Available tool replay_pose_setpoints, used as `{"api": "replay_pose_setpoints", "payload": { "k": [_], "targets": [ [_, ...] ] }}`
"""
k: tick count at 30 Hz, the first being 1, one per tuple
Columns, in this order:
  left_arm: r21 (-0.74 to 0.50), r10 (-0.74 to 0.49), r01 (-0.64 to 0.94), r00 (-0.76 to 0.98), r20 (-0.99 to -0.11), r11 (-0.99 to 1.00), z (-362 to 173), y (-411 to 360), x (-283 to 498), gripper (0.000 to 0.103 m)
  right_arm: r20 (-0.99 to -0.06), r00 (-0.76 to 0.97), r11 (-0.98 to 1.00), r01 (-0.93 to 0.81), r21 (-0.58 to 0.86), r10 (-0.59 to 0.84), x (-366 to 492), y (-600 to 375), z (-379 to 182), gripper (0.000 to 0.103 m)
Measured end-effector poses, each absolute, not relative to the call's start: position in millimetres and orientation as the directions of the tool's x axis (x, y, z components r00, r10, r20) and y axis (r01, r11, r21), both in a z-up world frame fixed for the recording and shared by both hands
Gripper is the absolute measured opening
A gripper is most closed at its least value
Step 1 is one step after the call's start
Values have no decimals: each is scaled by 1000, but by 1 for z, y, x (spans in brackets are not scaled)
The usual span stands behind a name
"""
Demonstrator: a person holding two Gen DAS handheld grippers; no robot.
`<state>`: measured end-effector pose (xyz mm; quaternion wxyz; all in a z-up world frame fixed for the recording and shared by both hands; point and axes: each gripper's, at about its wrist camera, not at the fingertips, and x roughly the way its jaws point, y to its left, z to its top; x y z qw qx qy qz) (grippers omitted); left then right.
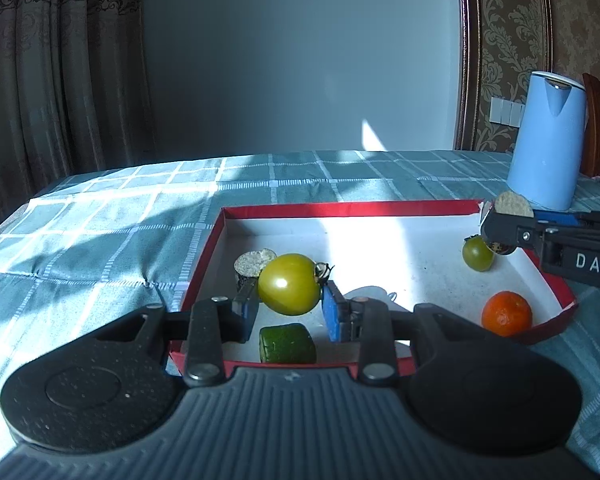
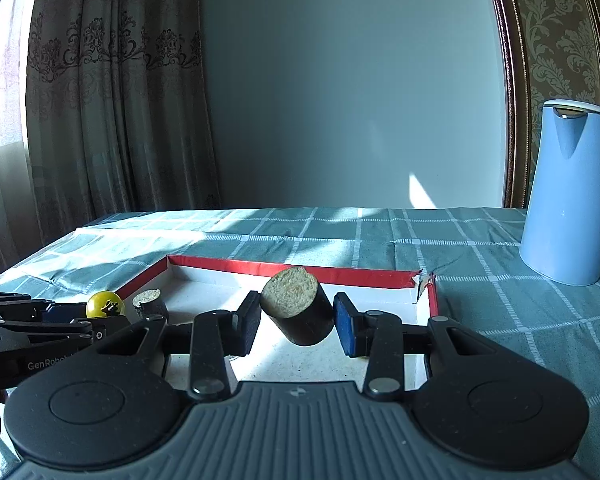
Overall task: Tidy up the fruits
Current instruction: 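Carry the tomato in the left gripper while the right gripper carries the log piece over the tray, then lower the green tomato and log piece into the tray and open both grippers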
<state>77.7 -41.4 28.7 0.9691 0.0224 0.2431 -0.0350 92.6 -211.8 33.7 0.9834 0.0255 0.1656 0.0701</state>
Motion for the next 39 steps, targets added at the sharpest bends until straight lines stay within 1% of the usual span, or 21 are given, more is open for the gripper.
{"api": "replay_pose_setpoints", "payload": {
  "k": [15,21,28,34,36,39],
  "targets": [
    [26,-49,73,854,-518,997,19,-57,119,31,-402,909,994,-89,66,108,135,-219,22,39],
    [39,-26,56,840,-542,998,14,-61,135,31,-432,897,995,-79,53,94,148,-220,19,39],
    [54,-16,55,832,-555,997,10,-63,144,31,-444,892,996,-81,26,84,160,-217,19,39],
    [17,-31,51,808,-588,999,7,-59,154,31,-449,888,995,-101,26,102,166,-214,19,38],
    [17,-31,51,808,-588,999,6,-59,154,31,-436,892,993,-117,30,119,165,-213,20,35],
    [24,-27,51,807,-590,998,6,-60,155,31,-437,891,992,-125,18,120,164,-210,20,35]
  ]
}}
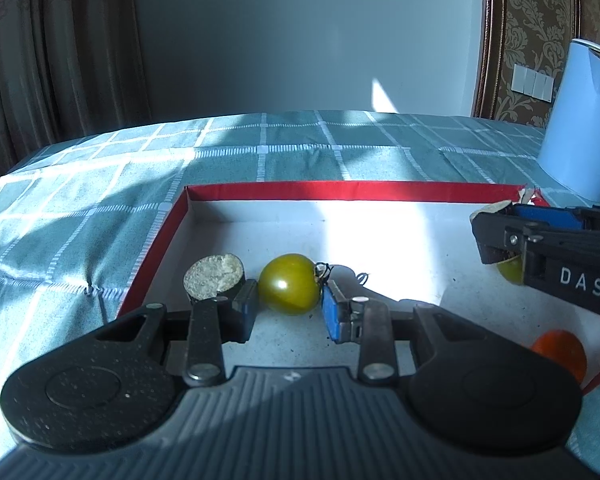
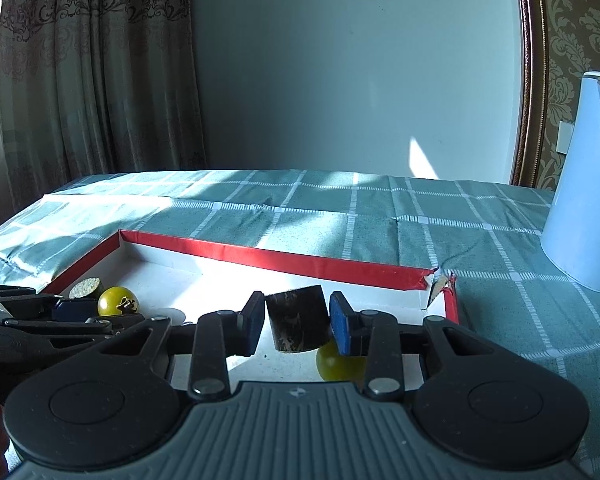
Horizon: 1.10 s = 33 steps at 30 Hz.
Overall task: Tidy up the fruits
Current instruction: 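Lower the green tomato and log piece into the tray and open both grippers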
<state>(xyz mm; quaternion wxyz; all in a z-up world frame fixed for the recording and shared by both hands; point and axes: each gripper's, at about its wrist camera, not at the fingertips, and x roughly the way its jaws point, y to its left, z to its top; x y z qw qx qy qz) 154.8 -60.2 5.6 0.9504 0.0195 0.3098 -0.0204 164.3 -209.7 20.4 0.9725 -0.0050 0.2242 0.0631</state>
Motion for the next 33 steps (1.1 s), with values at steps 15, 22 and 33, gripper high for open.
{"api": "replay_pose_setpoints", "payload": {
  "k": [15,22,33],
  "targets": [
    [22,-28,52,798,-602,998,3,-59,157,31,-500,854,986,-166,1,144,172,-201,9,34],
    [13,-52,75,795,-604,997,3,-61,156,56,-510,847,986,-169,5,148,172,-200,8,35],
    [25,-32,56,826,-563,998,8,-59,148,83,-472,872,990,-139,22,133,163,-206,12,58]
  ]
}}
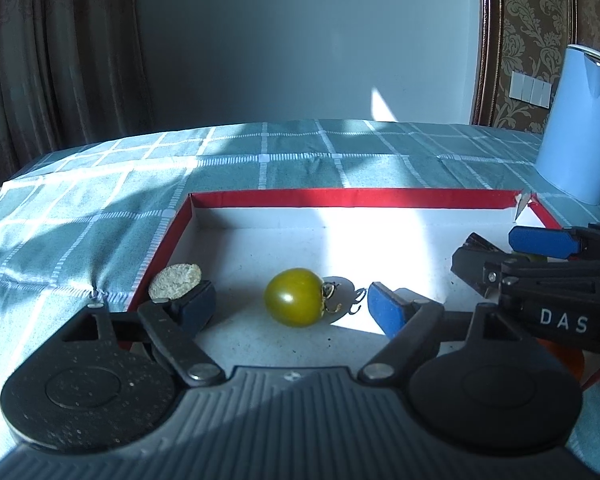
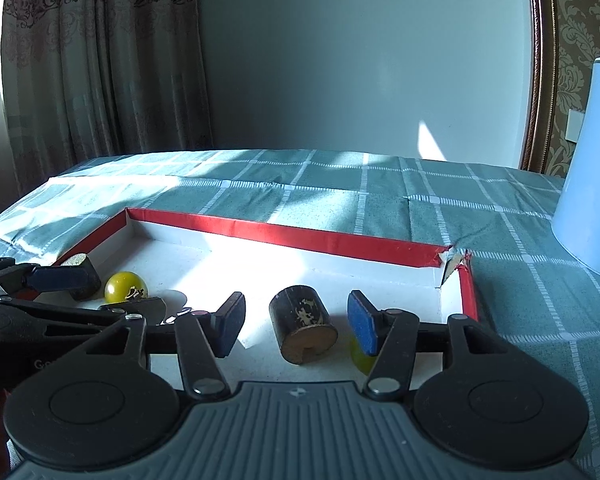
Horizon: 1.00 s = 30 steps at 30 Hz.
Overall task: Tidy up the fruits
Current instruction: 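Lower the green tomato and log piece into the tray and open both grippers, then withdraw both grippers from the tray toward the remaining fruit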
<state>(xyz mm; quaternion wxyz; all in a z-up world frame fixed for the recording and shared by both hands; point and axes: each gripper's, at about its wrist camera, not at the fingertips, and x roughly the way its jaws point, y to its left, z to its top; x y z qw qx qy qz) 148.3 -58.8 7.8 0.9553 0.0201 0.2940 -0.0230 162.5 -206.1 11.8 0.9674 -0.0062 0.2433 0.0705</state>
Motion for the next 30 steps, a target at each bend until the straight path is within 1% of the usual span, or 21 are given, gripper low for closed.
{"api": "replay_pose_setpoints", "payload": {
  "k": [9,12,15,18,24,30],
  "targets": [
    [15,-55,76,835,-547,997,9,-57,139,89,-455,881,992,-124,35,127,156,-211,13,60],
    [9,-66,83,847,-528,996,11,-56,132,92,-447,886,992,-124,30,124,152,-211,13,60],
    [29,-51,75,870,-491,997,14,-57,122,96,-442,889,992,-123,24,121,148,-212,13,60],
    [40,-45,72,879,-475,997,16,-56,112,97,-438,890,992,-119,38,123,146,-215,14,60],
    [-14,-81,84,882,-463,996,20,-44,86,102,-439,886,989,-121,86,146,130,-223,17,60],
    [-2,-89,99,886,-455,995,20,-36,58,103,-428,886,984,-149,102,179,105,-225,18,60]
  ]
}}
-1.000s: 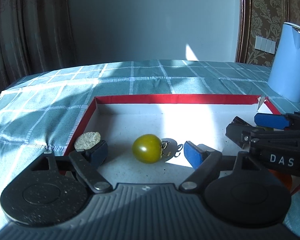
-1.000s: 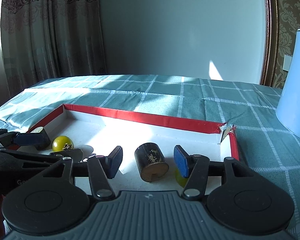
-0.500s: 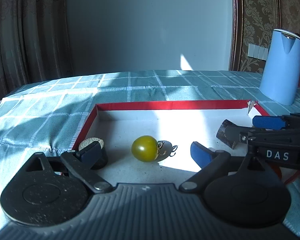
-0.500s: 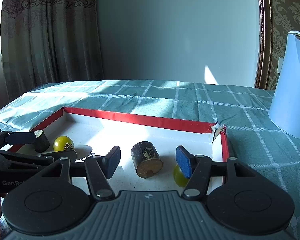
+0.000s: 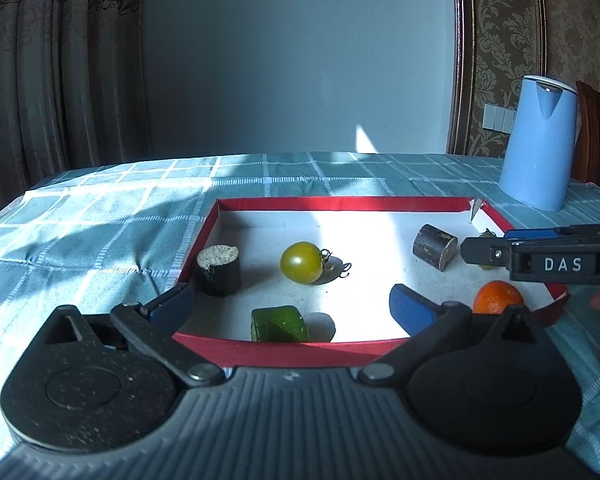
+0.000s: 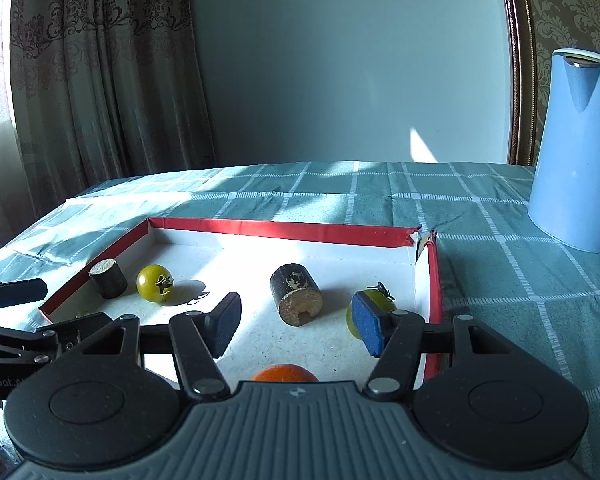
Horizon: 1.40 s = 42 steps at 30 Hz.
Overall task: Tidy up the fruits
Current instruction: 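Withdraw both grippers from the tray toward the remaining fruit, then grasp a red cherry tomato with the left gripper while the right gripper grasps a brown round fruit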
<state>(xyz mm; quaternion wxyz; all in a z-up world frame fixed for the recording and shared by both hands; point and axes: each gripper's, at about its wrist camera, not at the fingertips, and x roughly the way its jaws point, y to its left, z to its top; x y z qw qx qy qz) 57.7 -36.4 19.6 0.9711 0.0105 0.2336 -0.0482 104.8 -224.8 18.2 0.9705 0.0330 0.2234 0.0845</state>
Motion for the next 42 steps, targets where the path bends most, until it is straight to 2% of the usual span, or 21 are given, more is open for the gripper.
{"api": "replay_pose_setpoints", "payload": {
  "k": [9,15,22,29,31,33,35,38,42],
  "targets": [
    [-87,-179,156,869,-461,984,17,-17,22,103,-381,891,969,-231,87,247,48,-215,14,60],
    [0,-193,220,858,-477,976,11,-33,14,103,-351,907,972,-231,44,232,16,-214,4,60],
    [46,-204,263,838,-506,964,1,-40,1,99,-369,891,965,-247,91,263,13,-219,1,65],
    [32,-234,305,790,-567,952,-4,-43,6,81,-373,892,967,-244,74,254,13,-216,-1,65],
    [42,-233,313,785,-575,949,-6,-45,6,80,-375,892,968,-240,78,252,14,-217,-2,65],
    [36,-241,323,770,-591,946,-7,-46,8,66,-378,892,969,-237,75,248,14,-216,-2,65],
    [26,-252,335,757,-603,942,-8,-46,9,62,-382,891,969,-239,69,247,13,-215,-3,65],
    [25,-278,364,753,-597,931,-8,-48,6,48,-388,889,969,-239,59,243,14,-213,-4,65],
    [31,-289,381,750,-595,924,-8,-51,4,41,-394,888,970,-235,56,238,15,-213,-4,65]
  ]
}}
